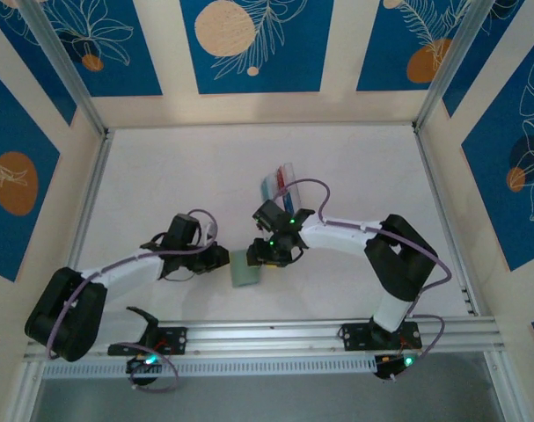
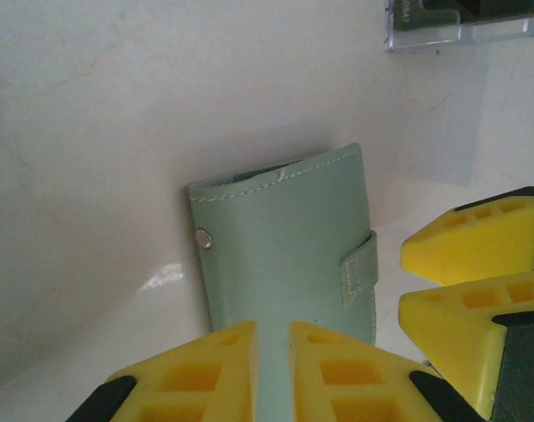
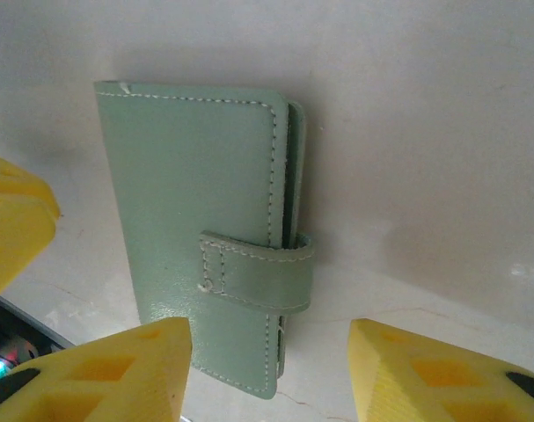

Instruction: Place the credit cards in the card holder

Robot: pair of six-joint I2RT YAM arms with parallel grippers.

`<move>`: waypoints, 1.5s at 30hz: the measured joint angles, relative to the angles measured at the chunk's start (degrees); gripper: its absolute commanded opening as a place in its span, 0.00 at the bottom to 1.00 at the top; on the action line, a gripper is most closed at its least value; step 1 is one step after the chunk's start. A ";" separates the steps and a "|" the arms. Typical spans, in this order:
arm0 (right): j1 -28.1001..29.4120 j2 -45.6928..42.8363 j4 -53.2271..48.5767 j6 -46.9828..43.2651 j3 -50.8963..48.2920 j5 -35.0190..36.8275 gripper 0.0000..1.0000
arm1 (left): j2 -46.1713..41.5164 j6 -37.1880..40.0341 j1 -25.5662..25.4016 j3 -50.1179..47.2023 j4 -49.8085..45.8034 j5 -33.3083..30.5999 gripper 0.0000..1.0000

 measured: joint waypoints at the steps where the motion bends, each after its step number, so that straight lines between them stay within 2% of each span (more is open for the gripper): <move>1: -0.13 0.15 0.37 -0.02 -0.15 -0.44 0.53 | 0.15 0.20 -0.11 -0.02 0.02 -0.09 0.15; 10: -0.83 3.61 6.05 0.00 -1.14 -5.92 0.52 | 4.17 0.42 -1.16 -1.55 1.66 -1.55 0.13; 14: -0.98 3.82 7.63 0.22 -2.38 -7.32 0.48 | 4.96 0.37 -1.60 -2.75 2.82 -1.97 0.13; 19: -1.18 3.82 9.49 0.90 -3.32 -9.29 0.30 | 5.22 0.39 -1.73 -3.06 3.67 -2.21 0.12; 24: -1.42 2.75 9.14 -0.02 -3.32 -9.40 0.02 | 5.33 0.37 -1.73 -3.13 3.89 -2.21 0.12; 28: -0.76 0.68 7.65 -2.05 -2.78 -8.00 0.00 | 4.94 0.42 -1.75 -3.10 3.58 -2.25 0.13; 34: 3.17 -2.49 -1.84 -8.41 2.40 4.17 0.00 | 0.48 1.27 -1.84 -2.05 -2.12 -5.01 0.21; 40: 10.03 -2.36 -11.58 -17.09 10.99 24.46 0.00 | -6.25 0.35 2.69 1.62 -12.11 -9.46 0.22; 45: 14.43 3.98 -15.47 -23.45 16.92 43.01 0.00 | -9.68 -0.81 7.19 3.02 -18.97 -12.57 0.23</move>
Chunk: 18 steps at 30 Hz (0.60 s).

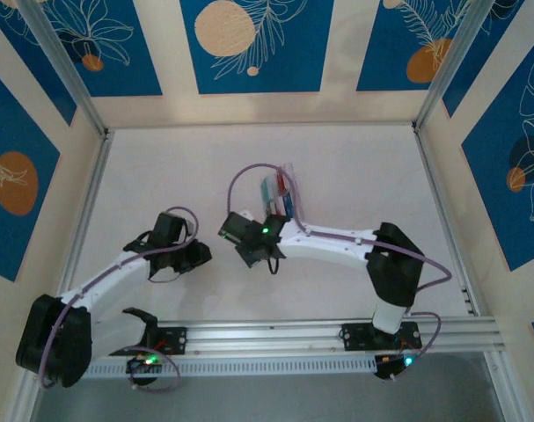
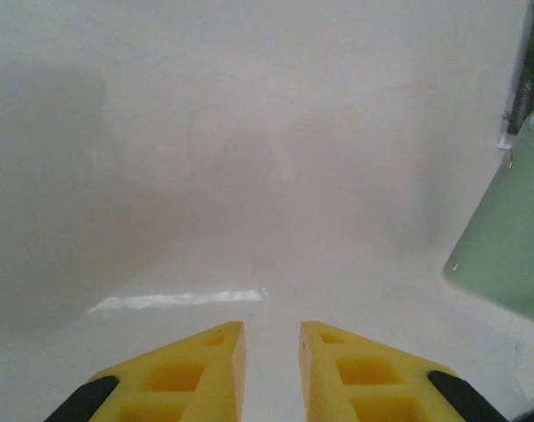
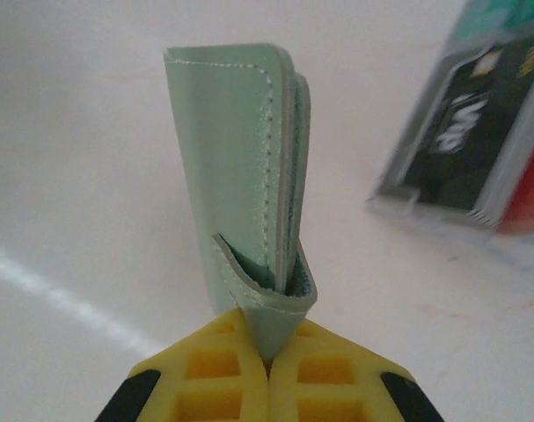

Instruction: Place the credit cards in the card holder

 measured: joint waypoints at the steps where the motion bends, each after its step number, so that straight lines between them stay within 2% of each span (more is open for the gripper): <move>1: 0.61 1.57 -0.22 -1.01 0.63 3.02 0.00 | -0.57 -0.24 0.57 0.33 -1.33 -0.66 0.23; 6: 3.80 7.32 0.02 -4.63 1.62 15.41 0.01 | -2.95 -0.37 4.70 1.97 -6.67 -3.52 0.24; 9: 6.75 8.70 0.33 -5.35 1.64 19.06 0.09 | -3.17 -0.31 7.56 2.86 -8.55 -4.13 0.24; 10: 7.63 8.96 0.37 -5.25 1.64 19.28 0.12 | -3.10 -0.31 8.17 3.08 -8.81 -4.13 0.24; 13: 10.91 9.38 0.46 -4.02 1.64 18.64 0.30 | -2.43 0.17 9.64 4.20 -9.62 -4.09 0.24; 18: 15.02 9.38 0.94 -1.25 1.62 11.91 0.50 | 0.46 1.99 10.45 6.73 -9.84 -3.80 0.26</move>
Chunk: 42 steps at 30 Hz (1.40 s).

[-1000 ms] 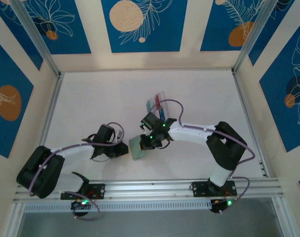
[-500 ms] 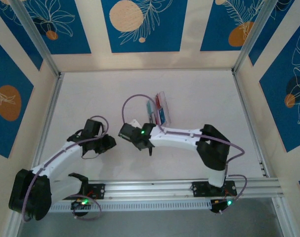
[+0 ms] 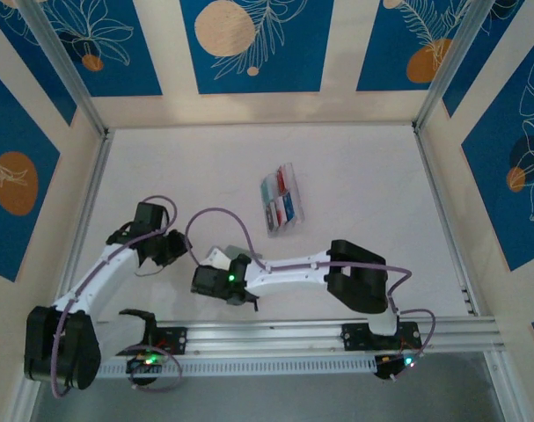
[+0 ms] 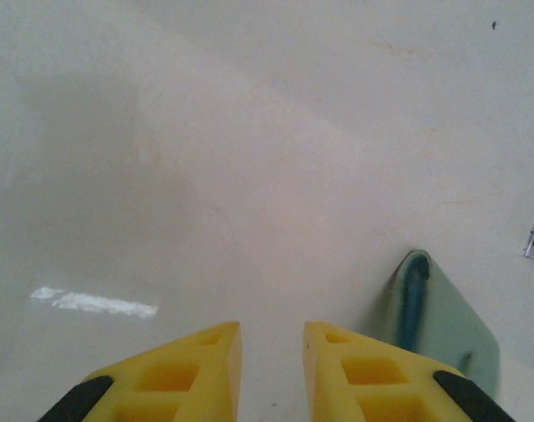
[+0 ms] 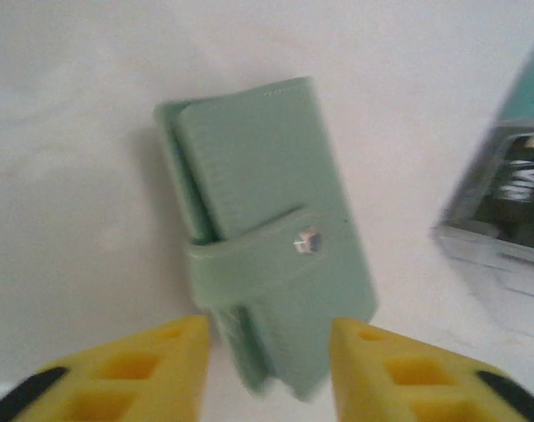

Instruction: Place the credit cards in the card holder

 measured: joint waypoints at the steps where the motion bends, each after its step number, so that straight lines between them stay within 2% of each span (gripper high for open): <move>1: 0.20 -0.02 0.17 0.52 -0.07 -1.31 0.52 | 0.66 0.42 0.02 0.44 0.04 0.28 0.26; 5: -0.66 -2.21 0.96 3.50 -2.58 -8.26 0.54 | 2.78 2.67 0.04 1.99 0.31 2.27 0.27; 6: -1.27 -3.89 1.07 4.44 -3.85 -10.75 0.47 | 3.37 3.50 0.02 2.38 0.48 3.15 0.27; 9: -4.42 -9.60 1.25 8.17 -6.82 -19.19 0.17 | 6.05 5.35 -1.07 4.20 1.68 6.29 0.27; 12: -8.33 -13.79 2.69 12.07 -9.09 -26.71 0.03 | 10.23 6.80 -3.91 7.06 3.82 9.03 0.28; 14: -10.62 -14.86 3.78 14.29 -10.62 -30.51 0.00 | 13.18 7.52 -6.21 8.87 5.49 10.56 0.28; 20: -13.57 -13.81 7.02 18.73 -15.72 -39.65 0.00 | 23.58 8.28 -11.67 14.78 9.38 13.25 0.28; 26: -14.60 -11.10 10.36 21.03 -16.00 -43.58 0.00 | 31.56 8.33 -15.04 18.03 12.31 14.03 0.28; 33: -20.17 -11.02 11.80 23.17 -17.86 -43.74 0.00 | 33.53 9.79 -15.41 17.22 13.03 13.97 0.27; 42: -25.83 -10.54 12.44 22.69 -18.03 -43.45 0.00 | 30.34 9.64 -16.87 9.29 15.19 13.70 0.25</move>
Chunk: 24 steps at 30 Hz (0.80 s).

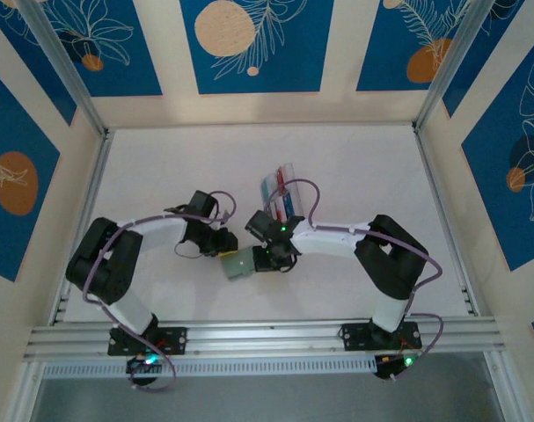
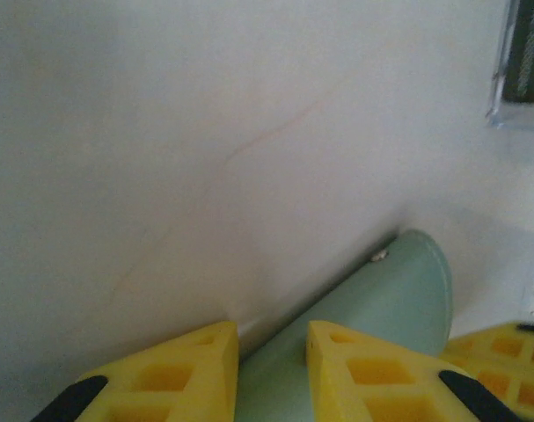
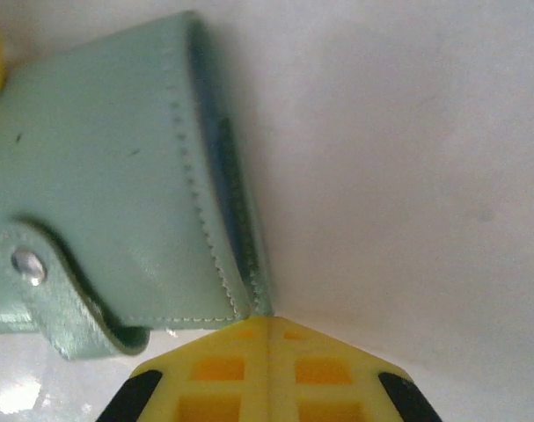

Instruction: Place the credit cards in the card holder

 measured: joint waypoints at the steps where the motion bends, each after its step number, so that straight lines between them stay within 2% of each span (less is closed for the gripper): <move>1: -0.28 0.20 0.11 -0.11 0.02 0.00 0.00 | -0.87 -0.11 -0.07 -1.05 0.37 0.02 0.25; 3: -0.92 0.81 0.35 -0.31 0.20 0.02 0.00 | -3.69 -0.61 -0.42 -3.82 0.83 -0.02 0.25; 6: -1.51 1.57 0.52 -0.74 1.49 0.42 0.07 | -8.44 -2.12 -1.66 -7.76 0.98 -0.11 0.25; 12: -2.58 1.97 1.29 -2.27 4.20 0.92 0.14 | -16.70 -9.09 -6.45 -15.10 4.22 -0.28 0.25; 19: -2.19 1.25 -4.44 -2.14 8.46 5.88 0.35 | -24.50 -14.19 -7.02 -15.93 0.70 -5.44 0.24; 21: -1.01 0.02 -6.40 -1.51 8.46 6.73 0.34 | -25.92 -15.13 -6.97 -15.28 0.31 -5.68 0.18; 24: 1.99 -1.84 -7.13 -0.61 8.44 5.70 0.21 | -24.74 -16.39 -6.58 -14.01 1.29 -4.42 0.07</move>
